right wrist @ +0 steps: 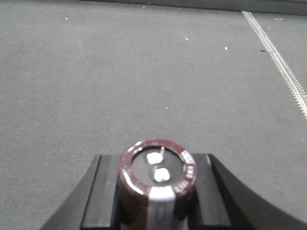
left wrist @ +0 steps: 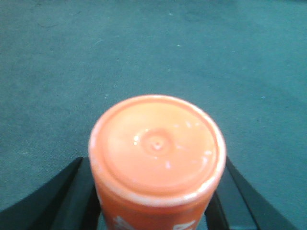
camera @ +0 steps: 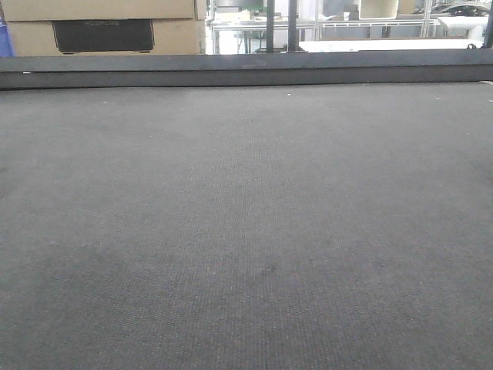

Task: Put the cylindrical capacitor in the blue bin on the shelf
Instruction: 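Lift both held cylinders off the table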

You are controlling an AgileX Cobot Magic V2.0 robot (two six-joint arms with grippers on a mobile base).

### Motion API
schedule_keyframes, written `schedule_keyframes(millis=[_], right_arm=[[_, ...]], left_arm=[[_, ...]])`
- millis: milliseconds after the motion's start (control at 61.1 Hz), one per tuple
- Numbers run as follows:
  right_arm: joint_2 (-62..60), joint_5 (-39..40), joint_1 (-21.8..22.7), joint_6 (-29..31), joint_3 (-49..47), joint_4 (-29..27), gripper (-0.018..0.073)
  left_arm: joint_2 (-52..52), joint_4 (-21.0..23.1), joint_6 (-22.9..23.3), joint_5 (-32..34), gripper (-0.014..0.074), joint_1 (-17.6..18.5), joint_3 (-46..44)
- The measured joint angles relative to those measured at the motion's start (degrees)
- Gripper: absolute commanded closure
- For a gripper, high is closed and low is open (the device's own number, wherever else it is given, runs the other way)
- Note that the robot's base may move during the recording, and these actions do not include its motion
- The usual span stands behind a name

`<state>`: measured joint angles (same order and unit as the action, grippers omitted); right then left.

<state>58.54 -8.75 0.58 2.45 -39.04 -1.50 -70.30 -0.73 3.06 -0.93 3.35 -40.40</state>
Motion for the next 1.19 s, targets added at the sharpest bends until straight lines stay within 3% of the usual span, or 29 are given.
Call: schedule_keyframes(millis=[213,376,655,835,1195], right_arm=[[0.00,-7.82,0.00,0.00,-5.39,-0.03,0.0657],[-0.09,-13.38,0.00,0.00,-9.43,-1.90,0.0657],[-8.31,-17.43,-2.66,0.81,-11.97,-5.47,0.0659],[-16.50,-20.04,-5.38,1.13,-12.24,-5.47,0.0659],[-24.07,-28.09,-5.92,1.13,-15.81,-5.47,0.0659]], left_arm=[[5.51,-1.82,-0.30,-18.89,0.0707,0.00,-9.47],[8.48,-1.96,-2.26,-27.83,0.0707,0.67,-15.49],[16.99,-2.07,-3.06,-35.38,0.0707,5.09,-18.31],[21.77,-2.57,-3.06,-38.62,0.0707,5.09,-18.31],[23.62,-2.68,-3.06,-41.13,0.0707,5.09,-18.40]])
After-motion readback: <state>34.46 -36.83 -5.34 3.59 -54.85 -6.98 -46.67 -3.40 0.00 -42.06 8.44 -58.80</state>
